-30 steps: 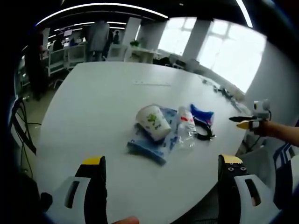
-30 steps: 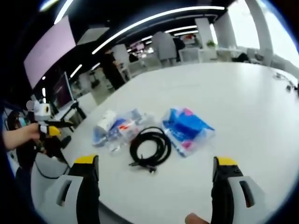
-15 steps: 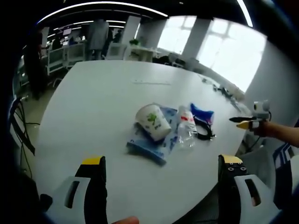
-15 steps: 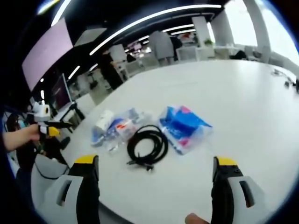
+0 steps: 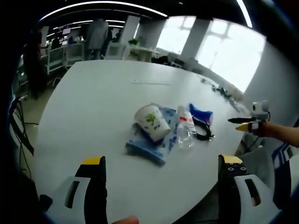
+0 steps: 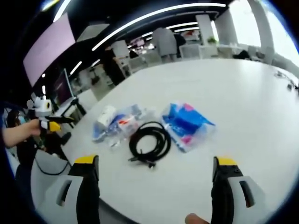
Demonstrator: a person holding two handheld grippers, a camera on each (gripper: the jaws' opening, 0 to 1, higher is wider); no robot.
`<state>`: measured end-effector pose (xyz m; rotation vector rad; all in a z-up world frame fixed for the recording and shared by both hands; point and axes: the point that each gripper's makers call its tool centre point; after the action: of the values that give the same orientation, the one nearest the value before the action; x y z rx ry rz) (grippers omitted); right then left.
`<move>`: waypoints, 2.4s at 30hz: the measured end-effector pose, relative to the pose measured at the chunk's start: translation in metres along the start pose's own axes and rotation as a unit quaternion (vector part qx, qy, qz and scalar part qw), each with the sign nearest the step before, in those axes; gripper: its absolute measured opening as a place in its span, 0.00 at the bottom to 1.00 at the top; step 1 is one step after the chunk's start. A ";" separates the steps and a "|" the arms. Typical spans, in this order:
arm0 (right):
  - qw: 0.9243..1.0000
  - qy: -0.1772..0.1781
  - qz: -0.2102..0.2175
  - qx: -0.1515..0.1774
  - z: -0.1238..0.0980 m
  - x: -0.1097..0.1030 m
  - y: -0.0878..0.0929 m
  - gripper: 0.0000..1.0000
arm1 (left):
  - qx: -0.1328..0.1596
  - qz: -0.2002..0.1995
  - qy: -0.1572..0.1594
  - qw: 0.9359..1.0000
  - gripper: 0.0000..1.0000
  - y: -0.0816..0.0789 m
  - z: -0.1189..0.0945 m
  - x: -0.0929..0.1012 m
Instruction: Arrange the tabletop items into an orderly group along one side of the table until the central work area is clear of visible clutter.
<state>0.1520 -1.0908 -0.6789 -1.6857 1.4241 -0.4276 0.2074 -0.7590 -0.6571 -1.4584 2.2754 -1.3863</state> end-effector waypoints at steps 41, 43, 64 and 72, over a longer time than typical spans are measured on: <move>1.000 -0.024 -0.009 -0.004 0.031 -0.020 -0.022 0.96 | -0.003 0.015 0.021 1.000 1.00 -0.021 0.027 0.013; 1.000 -0.027 -0.010 -0.004 0.034 -0.021 -0.024 0.96 | -0.004 0.016 0.023 1.000 1.00 -0.022 0.029 0.014; 0.998 -0.058 0.009 0.002 0.068 -0.028 -0.056 0.92 | -0.023 0.029 0.020 0.999 1.00 -0.028 0.042 0.010; 0.998 -0.059 0.016 0.004 0.077 -0.031 -0.068 0.91 | -0.039 0.035 0.023 0.998 1.00 -0.019 0.049 0.014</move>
<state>0.2411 -1.0340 -0.6615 -1.6507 1.3600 -0.3102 0.2380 -0.8031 -0.6666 -1.3682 2.4090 -1.3409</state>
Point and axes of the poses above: the point that each gripper's makers call its tool centre point, and the gripper's own axes: z roughly forward along the fingers, x roughly to its right, y roughly out of its underside, and after that the axes turned 3 degrees about -z, right-handed
